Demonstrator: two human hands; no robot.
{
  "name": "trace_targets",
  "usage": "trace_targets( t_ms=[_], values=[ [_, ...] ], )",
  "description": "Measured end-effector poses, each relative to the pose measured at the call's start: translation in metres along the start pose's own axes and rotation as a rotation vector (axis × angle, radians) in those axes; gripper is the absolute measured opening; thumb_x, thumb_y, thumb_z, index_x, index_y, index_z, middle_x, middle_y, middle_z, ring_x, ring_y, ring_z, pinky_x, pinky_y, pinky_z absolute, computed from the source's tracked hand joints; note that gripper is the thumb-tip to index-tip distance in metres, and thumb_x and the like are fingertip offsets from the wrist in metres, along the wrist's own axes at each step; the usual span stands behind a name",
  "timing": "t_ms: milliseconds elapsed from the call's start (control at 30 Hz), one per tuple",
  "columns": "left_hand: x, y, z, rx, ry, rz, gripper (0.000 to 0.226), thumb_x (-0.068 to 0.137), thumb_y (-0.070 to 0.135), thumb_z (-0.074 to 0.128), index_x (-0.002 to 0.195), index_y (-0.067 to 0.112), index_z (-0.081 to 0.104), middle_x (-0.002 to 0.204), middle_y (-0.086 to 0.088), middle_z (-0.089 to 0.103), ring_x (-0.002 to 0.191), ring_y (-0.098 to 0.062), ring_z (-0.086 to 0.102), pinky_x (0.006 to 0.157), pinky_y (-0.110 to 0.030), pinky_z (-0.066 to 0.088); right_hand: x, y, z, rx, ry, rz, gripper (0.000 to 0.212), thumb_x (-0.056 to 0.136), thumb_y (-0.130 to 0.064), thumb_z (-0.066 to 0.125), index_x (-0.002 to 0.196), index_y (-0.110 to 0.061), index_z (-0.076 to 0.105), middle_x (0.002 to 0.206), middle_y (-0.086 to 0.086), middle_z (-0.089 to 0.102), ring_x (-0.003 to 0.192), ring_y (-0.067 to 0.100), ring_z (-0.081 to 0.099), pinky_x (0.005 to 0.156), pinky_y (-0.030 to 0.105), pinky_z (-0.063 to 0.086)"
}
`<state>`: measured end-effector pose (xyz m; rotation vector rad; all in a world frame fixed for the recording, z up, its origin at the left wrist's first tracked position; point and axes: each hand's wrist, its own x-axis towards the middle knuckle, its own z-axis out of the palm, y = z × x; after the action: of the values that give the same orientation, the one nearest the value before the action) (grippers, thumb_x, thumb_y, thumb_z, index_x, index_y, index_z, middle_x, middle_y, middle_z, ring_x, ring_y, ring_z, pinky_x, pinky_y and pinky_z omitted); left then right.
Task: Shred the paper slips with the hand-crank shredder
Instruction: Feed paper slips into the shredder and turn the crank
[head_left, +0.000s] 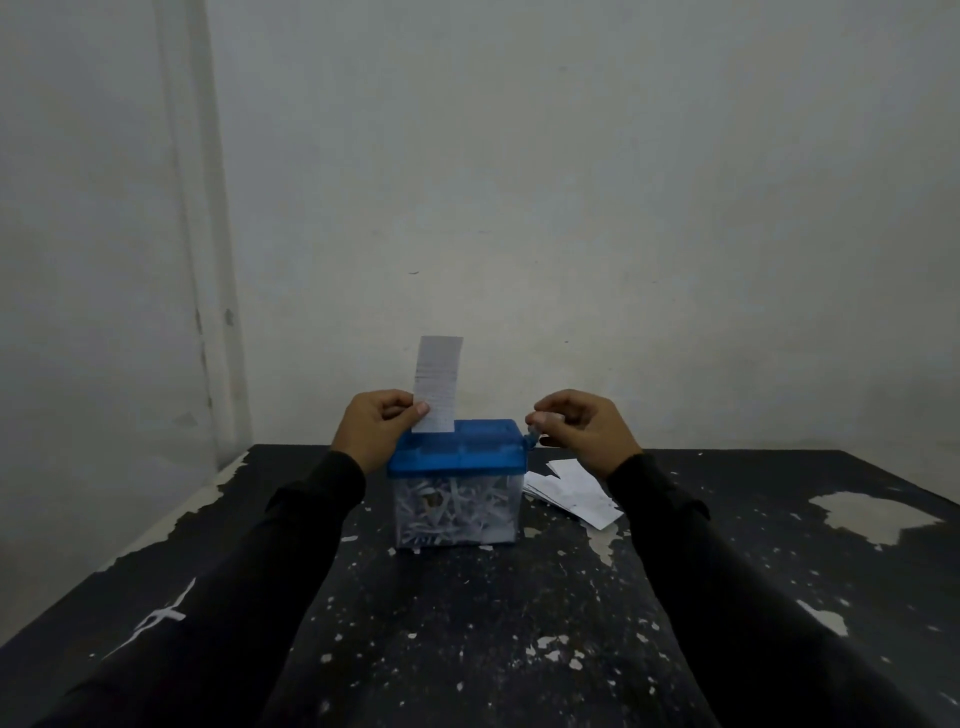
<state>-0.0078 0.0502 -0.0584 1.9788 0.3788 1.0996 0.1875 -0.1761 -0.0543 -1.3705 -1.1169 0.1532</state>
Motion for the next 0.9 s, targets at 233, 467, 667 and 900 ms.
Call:
trace_targets(
  t_ms=[233,467,667,900],
  values=[
    [-0.002,-0.005,-0.003,0.031,-0.023,0.002,0.011,0.094,0.020,0.073,0.092,0.009,0.077,0.089,-0.003,0.078,0.080,-0.012,0.073,0.074,-0.026,0.060,0.010,-0.008,0.005,-0.003,0.041,0.054,0.024,0.094,-0.019,0.071,0.111,-0.006,0.060,0.089,0.013,0.078,0.085,0.027,0.075,0.077,0.037,0.062],
    [-0.008,-0.004,0.002,0.087,-0.024,0.030,0.016,0.096,0.022,0.071,0.080,0.023,0.070,0.085,0.004,0.073,0.074,0.000,0.067,0.068,-0.016,0.052,0.047,0.003,0.020,-0.125,0.192,0.214,0.027,0.091,-0.028,0.075,0.093,-0.003,0.064,0.079,0.016,0.074,0.055,0.023,0.066,0.050,0.028,0.052],
    [-0.014,-0.012,0.014,0.123,-0.043,0.026,0.025,0.095,0.031,0.072,0.102,0.007,0.068,0.099,-0.006,0.066,0.090,-0.016,0.063,0.074,-0.024,0.049,0.051,0.026,0.027,-0.444,0.135,0.216,0.028,0.102,-0.034,0.056,0.099,-0.010,0.071,0.089,0.006,0.069,0.075,0.023,0.065,0.055,0.022,0.052],
    [-0.024,-0.013,0.019,-0.011,-0.092,-0.035,0.061,0.073,0.065,0.082,0.115,0.022,0.068,0.110,0.005,0.073,0.097,-0.009,0.070,0.084,-0.031,0.060,0.023,0.068,0.024,-0.550,0.003,0.370,0.032,0.105,-0.030,0.043,0.087,-0.017,0.065,0.095,0.017,0.071,0.077,0.030,0.065,0.076,0.048,0.060]
  ],
)
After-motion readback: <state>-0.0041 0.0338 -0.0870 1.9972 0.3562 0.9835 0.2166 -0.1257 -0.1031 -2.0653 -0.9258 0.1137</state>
